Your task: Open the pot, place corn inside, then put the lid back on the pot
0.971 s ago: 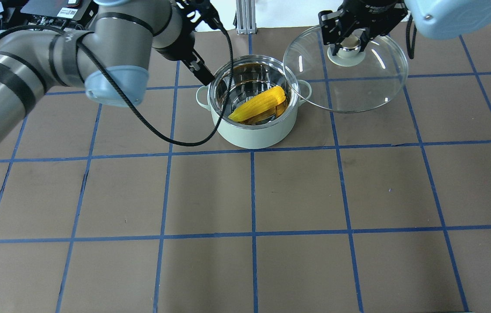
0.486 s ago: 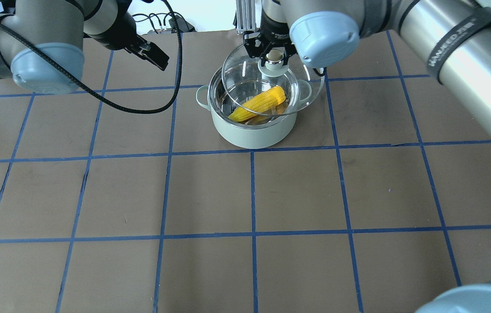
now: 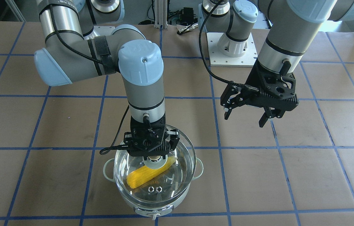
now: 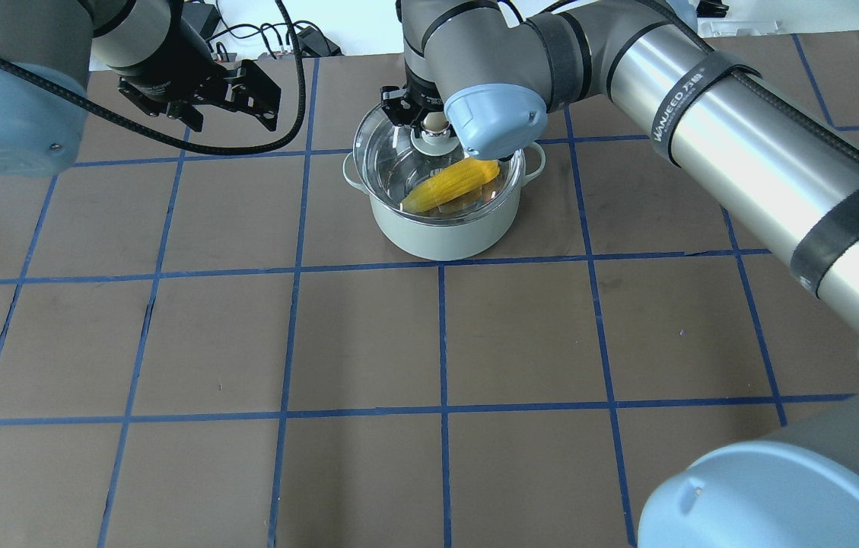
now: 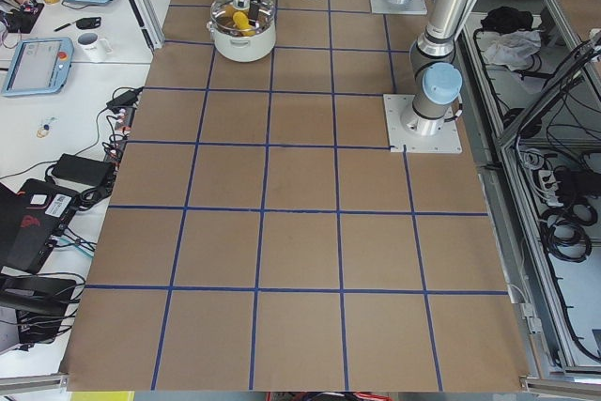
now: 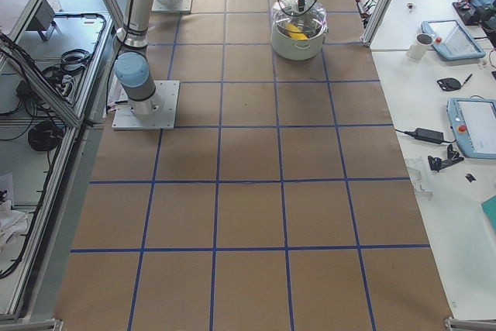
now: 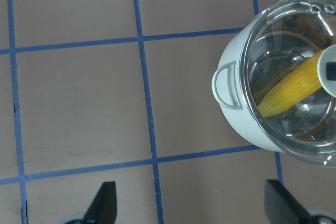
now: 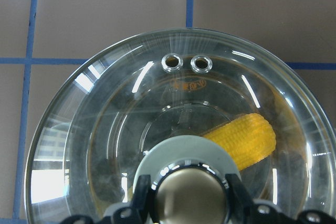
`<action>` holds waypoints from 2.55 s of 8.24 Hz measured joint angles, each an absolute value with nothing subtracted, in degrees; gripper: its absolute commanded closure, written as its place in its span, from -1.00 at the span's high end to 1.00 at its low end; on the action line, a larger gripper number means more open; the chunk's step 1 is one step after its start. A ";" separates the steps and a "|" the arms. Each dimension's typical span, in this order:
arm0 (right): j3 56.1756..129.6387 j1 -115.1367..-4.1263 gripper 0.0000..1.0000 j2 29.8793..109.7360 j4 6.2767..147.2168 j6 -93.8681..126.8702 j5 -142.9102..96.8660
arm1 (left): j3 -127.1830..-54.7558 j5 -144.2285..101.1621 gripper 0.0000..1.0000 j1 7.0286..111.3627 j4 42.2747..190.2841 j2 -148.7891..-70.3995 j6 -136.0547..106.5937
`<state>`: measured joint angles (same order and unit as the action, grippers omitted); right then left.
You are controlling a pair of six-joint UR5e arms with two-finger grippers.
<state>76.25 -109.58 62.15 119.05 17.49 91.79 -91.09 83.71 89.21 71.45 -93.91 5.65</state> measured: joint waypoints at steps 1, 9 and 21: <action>76.26 -109.71 -0.18 61.53 119.62 17.02 91.88 | -91.27 85.10 1.00 89.11 74.65 -92.17 2.86; 76.78 -109.69 -0.16 60.06 121.19 14.28 93.43 | -92.71 88.97 1.00 87.14 81.60 -89.05 0.75; 77.46 -109.69 -0.17 60.70 121.29 14.25 95.48 | -93.17 88.68 1.00 83.81 83.38 -88.56 2.29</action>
